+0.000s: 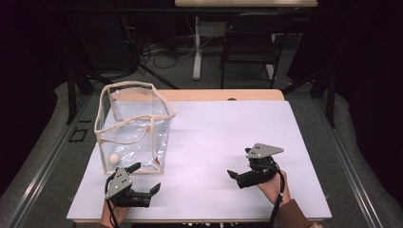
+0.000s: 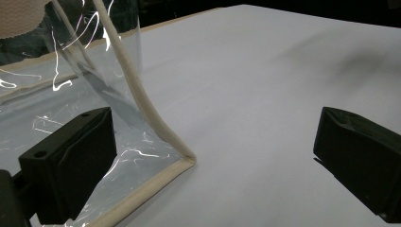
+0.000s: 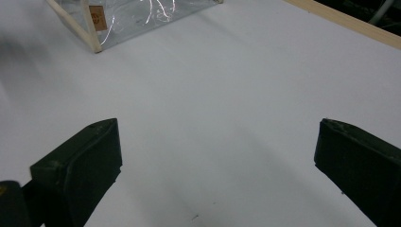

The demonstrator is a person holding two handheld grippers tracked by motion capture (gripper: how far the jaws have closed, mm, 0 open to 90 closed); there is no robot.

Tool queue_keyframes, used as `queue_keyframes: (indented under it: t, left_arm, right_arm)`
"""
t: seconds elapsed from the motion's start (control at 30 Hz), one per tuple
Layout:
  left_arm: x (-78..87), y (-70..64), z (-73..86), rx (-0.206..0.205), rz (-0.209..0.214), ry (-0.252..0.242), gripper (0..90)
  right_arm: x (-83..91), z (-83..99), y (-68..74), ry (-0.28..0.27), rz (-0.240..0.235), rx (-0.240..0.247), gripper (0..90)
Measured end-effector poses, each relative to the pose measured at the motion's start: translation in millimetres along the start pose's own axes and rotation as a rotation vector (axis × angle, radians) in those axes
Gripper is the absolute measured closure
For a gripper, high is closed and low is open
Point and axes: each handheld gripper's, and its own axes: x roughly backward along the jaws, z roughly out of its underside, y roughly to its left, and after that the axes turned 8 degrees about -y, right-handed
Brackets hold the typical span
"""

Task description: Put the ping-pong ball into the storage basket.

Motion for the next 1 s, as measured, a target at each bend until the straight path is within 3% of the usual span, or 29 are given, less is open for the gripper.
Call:
queue_keyframes:
  t: [0.43,1.0]
  left_arm:
    - [0.0,0.4,0.1,0.001,0.001,-0.001,0.2]
    - [-0.7,0.2,0.2,-0.003,-0.001,0.002,0.2]
  right_arm:
    - [12.8,20.0,2.2,-0.018,0.007,0.007,0.7]
    - [30.3,50.9,3.9,-0.116,-0.006,0.041,0.3]
